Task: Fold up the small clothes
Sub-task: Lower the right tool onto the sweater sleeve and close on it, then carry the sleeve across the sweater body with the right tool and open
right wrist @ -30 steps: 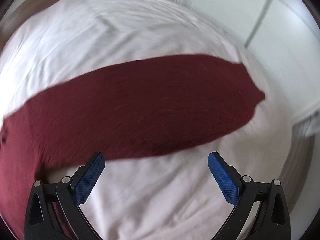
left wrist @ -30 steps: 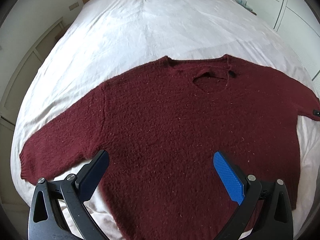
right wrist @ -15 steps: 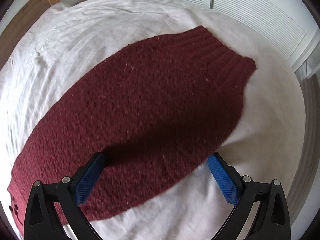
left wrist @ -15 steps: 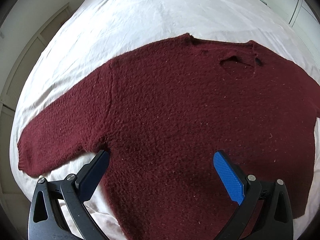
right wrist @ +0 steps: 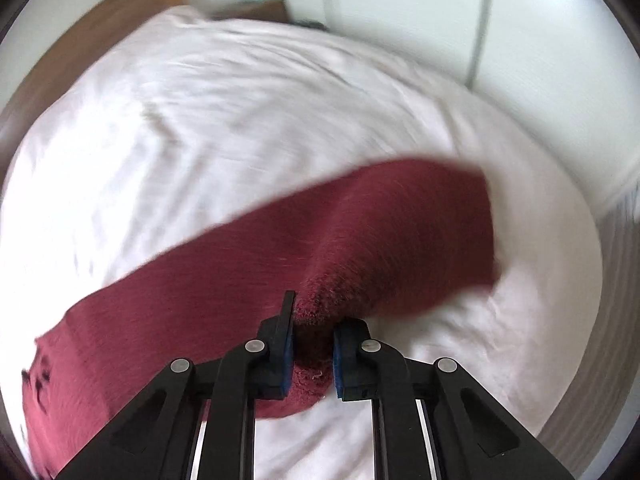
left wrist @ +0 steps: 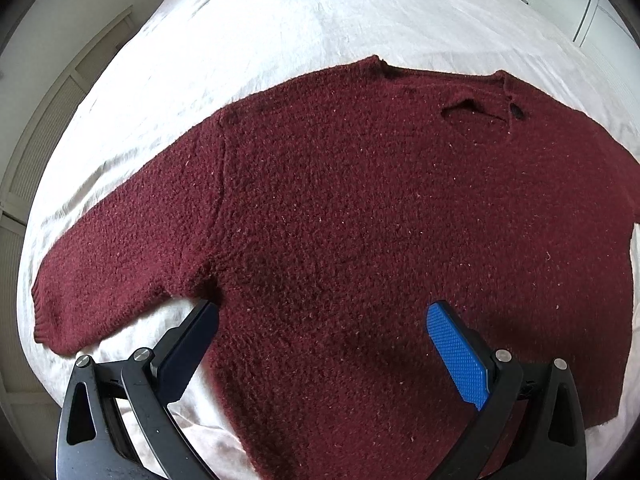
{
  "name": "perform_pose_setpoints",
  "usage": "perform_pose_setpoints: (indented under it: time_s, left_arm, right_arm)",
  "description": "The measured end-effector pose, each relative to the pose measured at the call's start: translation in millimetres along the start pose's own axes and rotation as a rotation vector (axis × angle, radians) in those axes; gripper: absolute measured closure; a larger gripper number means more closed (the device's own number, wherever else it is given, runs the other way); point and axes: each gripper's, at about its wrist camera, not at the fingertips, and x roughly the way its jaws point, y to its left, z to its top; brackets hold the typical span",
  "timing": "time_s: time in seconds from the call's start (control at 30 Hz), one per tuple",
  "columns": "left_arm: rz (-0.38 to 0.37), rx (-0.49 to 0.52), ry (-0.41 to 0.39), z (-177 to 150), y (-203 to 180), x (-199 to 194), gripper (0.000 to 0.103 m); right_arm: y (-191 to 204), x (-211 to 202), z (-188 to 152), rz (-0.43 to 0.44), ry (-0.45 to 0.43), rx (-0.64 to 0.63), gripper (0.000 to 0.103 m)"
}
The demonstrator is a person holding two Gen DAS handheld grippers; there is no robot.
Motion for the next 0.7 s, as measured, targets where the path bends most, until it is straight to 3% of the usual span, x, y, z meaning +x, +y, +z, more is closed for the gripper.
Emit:
perform_pose_setpoints:
  time_s: [0.13,0.3,0.7]
  left_arm:
    - [-0.018,-0.028,-0.014,-3,7,-4,0.001]
    - [-0.041,-0.049,-0.013,-6,12,-9,0.001]
    - [-0.026,-0.038,-0.077,3,21,-25,0.001]
  right_arm:
    - [51,-40,-6,0.053,-0.066,-0.127,0.088]
    - [121,-80,-28,0.183,-0.096,-0.224,0.088]
    - [307,-126,-95,0.376,-0.086,-0.521,0.088]
